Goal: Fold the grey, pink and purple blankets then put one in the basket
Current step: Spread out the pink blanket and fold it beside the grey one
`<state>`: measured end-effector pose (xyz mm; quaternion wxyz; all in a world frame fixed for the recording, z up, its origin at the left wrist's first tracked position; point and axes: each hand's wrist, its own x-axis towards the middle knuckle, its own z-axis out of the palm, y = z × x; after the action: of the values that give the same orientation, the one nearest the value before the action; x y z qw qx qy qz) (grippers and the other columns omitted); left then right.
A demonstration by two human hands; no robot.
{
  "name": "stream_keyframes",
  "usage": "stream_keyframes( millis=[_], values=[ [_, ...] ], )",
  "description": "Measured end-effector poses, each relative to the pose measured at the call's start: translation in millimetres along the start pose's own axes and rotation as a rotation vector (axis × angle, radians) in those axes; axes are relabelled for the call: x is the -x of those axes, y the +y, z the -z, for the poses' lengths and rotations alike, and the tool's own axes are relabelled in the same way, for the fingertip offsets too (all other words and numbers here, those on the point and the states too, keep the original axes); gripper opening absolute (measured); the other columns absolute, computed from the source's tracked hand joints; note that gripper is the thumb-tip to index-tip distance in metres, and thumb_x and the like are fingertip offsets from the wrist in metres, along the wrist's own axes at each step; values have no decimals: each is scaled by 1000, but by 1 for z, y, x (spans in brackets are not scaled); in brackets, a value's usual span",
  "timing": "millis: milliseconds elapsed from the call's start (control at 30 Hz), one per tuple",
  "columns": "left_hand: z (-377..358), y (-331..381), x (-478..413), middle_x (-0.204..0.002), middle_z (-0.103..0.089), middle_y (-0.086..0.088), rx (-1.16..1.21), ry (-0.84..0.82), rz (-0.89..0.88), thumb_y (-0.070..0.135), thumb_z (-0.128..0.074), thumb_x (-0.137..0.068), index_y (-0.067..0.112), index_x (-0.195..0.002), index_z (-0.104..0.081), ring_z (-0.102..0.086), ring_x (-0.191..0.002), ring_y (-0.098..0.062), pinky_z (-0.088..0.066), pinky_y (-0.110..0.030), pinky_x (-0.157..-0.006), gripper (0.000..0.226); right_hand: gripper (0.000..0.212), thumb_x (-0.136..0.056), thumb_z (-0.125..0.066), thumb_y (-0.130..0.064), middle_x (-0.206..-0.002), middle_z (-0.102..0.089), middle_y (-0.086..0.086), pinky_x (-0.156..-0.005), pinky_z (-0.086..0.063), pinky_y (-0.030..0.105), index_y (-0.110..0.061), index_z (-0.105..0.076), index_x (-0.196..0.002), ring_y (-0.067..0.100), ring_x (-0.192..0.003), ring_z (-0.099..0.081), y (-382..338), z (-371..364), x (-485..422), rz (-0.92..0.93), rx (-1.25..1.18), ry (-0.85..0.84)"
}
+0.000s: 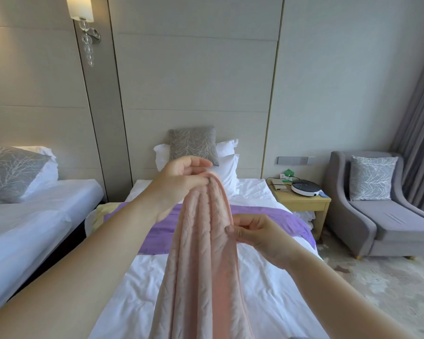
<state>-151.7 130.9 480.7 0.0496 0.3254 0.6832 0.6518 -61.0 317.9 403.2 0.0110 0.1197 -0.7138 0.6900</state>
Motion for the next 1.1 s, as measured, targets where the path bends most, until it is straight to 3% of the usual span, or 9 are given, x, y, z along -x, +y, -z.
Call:
stream_keyframes(
  millis=[133, 267, 333, 467, 567, 667, 767, 900, 1100],
  values=[
    [10, 0, -6, -73, -64, 3, -199, 122, 124, 2, -49, -74, 18, -83, -70, -56, -66, -7, -41, -18, -56, 28, 11, -72, -72, -19, -73, -69, 6, -61, -52, 22, -11, -74, -80, 13, -64, -64, -17, -3, -7, 108, -71, 175],
    [8, -4, 0, -50, -46, 9, -114, 202, 155, 6, -40, -58, 19, -56, -57, -37, -51, -11, -28, -21, -44, 21, 7, -83, -66, -13, -70, -67, -1, -54, -50, 18, -14, -72, -84, 7, -59, -62, -34, -11, -12, 191, -65, 99],
    [5, -4, 3, -50, -49, 11, -70, 193, 160, 16, -42, -61, 21, -52, -57, -41, -52, -10, -31, -23, -48, 18, 14, -89, -62, -9, -71, -67, -1, -57, -51, 18, -16, -72, -83, 8, -63, -61, -38, -13, -16, 208, -17, 120],
    [0, -3, 5, -84, -70, 12, -222, -171, 60, 63, -60, -70, 26, -86, -71, -63, -82, -2, -48, -18, -73, 42, 11, -90, -62, -10, -85, -64, 12, -76, -49, 33, -15, -71, -85, 21, -79, -59, -44, -12, -19, 224, 58, 204],
    [-6, -7, 7, -89, -72, 7, -281, -277, -16, 48, -77, -72, 25, -96, -73, -63, -84, -2, -48, -19, -76, 33, 3, -81, -69, -17, -80, -62, 10, -67, -46, 26, -16, -66, -83, 17, -72, -56, -46, -9, -16, 244, 13, 216],
    [-8, -10, 5, -90, -75, 7, -185, -158, -94, 35, -72, -78, 25, -91, -76, -66, -87, -1, -46, -12, -77, 17, 12, -75, -71, -22, -77, -61, 5, -59, -43, 18, -20, -63, -83, 14, -70, -54, -40, -5, -10, 240, -45, 164],
    [-13, -7, -4, -88, -74, 11, -239, -43, -190, 27, -70, -84, 31, -83, -75, -65, -84, 1, -46, -12, -78, 6, 22, -71, -76, -19, -85, -64, 6, -56, -48, 23, -23, -61, -87, 19, -72, -60, -27, -1, -1, 179, -126, 139],
    [-16, 3, -17, -85, -70, 10, -242, 101, -257, 19, -67, -87, 23, -86, -71, -62, -80, 4, -45, -10, -77, 6, 32, -67, -82, -27, -93, -59, 11, -66, -50, 28, -20, -57, -84, 22, -82, -56, -9, 7, 10, 118, -106, 118],
    [3, 16, -32, -76, -64, 13, -130, 445, -211, 21, -65, -89, 24, -79, -66, -58, -66, 7, -44, -9, -66, 10, 11, -79, -72, -33, -71, -61, -7, -63, -42, 19, -26, -67, -73, 11, -67, -54, 8, 22, 29, -41, 69, -9]
  ],
)
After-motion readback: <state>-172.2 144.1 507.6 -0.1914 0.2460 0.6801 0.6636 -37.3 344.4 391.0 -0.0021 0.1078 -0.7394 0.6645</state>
